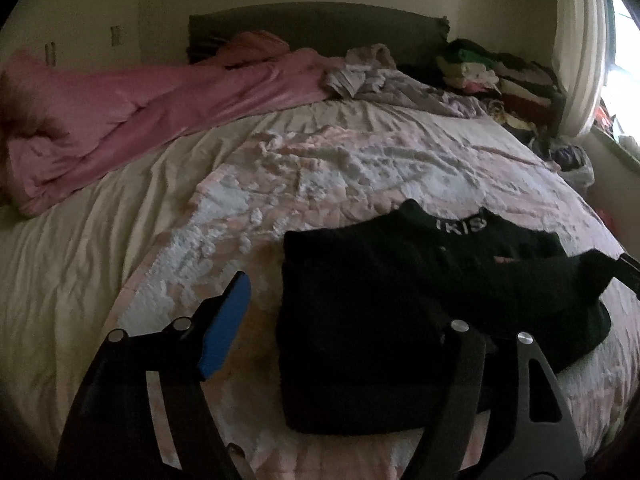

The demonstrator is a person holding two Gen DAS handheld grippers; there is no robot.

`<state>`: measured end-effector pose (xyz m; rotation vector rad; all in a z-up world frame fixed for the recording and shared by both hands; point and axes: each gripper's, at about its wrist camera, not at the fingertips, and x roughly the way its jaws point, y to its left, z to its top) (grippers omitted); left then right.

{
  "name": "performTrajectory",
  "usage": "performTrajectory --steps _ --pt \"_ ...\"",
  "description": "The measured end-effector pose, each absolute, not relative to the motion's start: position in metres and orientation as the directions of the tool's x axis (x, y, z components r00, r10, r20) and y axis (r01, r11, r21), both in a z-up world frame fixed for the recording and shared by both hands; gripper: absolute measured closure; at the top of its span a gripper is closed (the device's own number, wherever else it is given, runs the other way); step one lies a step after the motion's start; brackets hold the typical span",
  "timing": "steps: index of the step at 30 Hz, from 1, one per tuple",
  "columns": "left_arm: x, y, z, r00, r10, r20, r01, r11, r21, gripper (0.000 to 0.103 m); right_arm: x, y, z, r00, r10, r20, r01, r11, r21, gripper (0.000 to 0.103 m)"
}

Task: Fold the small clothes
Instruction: 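Open both grippers to release the folded hem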

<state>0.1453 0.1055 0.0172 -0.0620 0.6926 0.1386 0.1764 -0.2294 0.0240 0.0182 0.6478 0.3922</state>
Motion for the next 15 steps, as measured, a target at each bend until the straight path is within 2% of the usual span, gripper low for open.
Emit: performTrajectory --steps 15 --pt "0.135 0.087 0.011 0.747 0.062 -0.662 -0.084 0.996 -0.001 0.038 0.157 -0.187 0.003 0.635 0.424 -0.646 -0.465 0.877 0.118 0.036"
